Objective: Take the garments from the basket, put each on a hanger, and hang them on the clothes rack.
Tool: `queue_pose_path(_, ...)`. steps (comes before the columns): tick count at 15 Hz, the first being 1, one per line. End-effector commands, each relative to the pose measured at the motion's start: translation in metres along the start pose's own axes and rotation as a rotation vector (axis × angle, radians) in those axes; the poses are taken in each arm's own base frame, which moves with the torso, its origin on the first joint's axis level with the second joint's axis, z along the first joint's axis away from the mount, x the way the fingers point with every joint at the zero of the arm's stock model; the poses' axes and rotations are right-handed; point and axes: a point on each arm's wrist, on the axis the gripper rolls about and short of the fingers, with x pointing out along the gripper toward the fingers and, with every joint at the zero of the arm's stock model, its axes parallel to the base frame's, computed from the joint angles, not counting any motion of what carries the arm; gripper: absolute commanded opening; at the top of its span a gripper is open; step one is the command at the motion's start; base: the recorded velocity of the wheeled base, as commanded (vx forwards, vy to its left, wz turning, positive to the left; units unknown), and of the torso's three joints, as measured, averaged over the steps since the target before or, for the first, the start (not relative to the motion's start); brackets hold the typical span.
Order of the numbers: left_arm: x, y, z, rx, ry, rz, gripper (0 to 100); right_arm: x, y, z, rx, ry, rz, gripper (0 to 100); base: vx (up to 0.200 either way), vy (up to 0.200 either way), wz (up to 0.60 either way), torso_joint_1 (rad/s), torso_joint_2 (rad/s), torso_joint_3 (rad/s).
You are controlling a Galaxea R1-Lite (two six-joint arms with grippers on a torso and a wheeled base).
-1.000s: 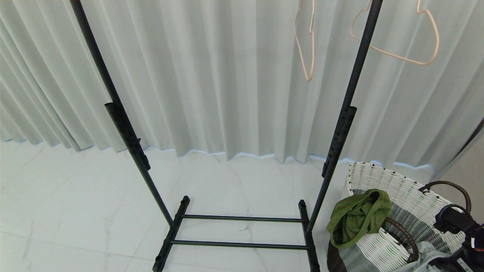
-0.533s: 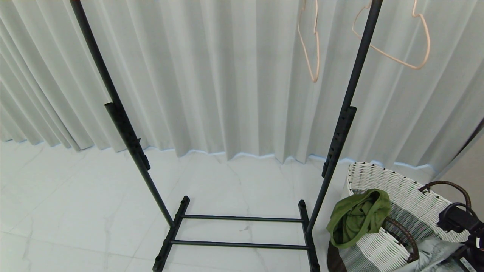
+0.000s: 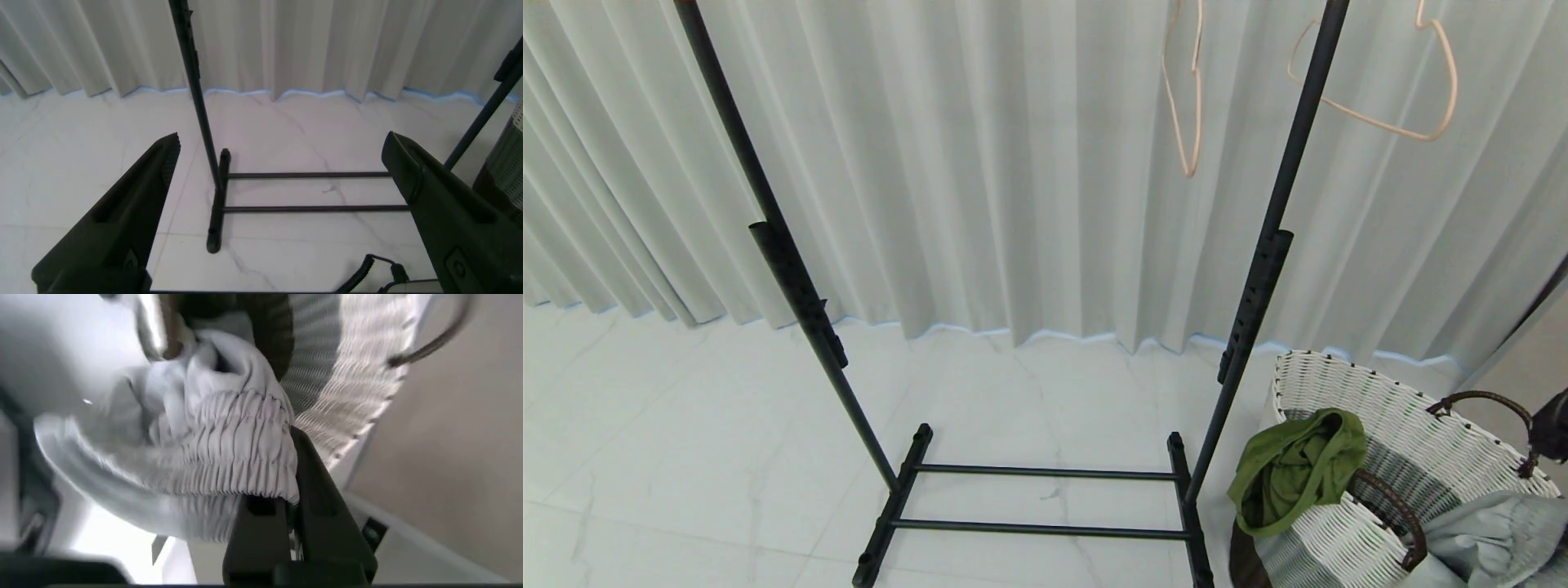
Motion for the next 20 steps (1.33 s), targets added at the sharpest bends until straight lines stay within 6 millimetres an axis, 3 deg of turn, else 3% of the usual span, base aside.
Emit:
queue_pose_path(1,0.0,0.0,0.0,0.0,0.0,0.0,100,-0.076,0.005,0.01,-0.04,-0.21,-0.106,0,0.0,0.0,0.0,0.0,0.0,0.0)
queue_pose_path(4,0.0,0.0,0.0,0.0,0.0,0.0,100,-0.103,0.012,0.005,-0.069,-0.295,-0.135,0,0.0,0.0,0.0,0.0,0.0,0.0)
queue_pose_path(7,0.0,0.0,0.0,0.004,0.003,0.001,100,-0.115,0.018,0.0,-0.088,-0.348,-0.151,0,0.0,0.0,0.0,0.0,0.0,0.0)
queue_pose_path(9,0.0,0.0,0.0,0.006,0.001,0.0,100,-0.117,0.019,-0.002,-0.094,-0.36,-0.156,0,0.0,0.0,0.0,0.0,0.0,0.0)
queue_pose_path(15,0.0,0.0,0.0,0.006,0.001,0.0,100,-0.12,0.022,-0.006,-0.103,-0.36,-0.154,0,-0.2,0.0,0.0,0.0,0.0,0.001)
queue_pose_path(20,0.0,0.0,0.0,0.007,0.001,0.0,100,-0.12,0.023,-0.006,-0.133,-0.362,-0.146,0,0.0,0.0,0.0,0.0,0.0,0.0)
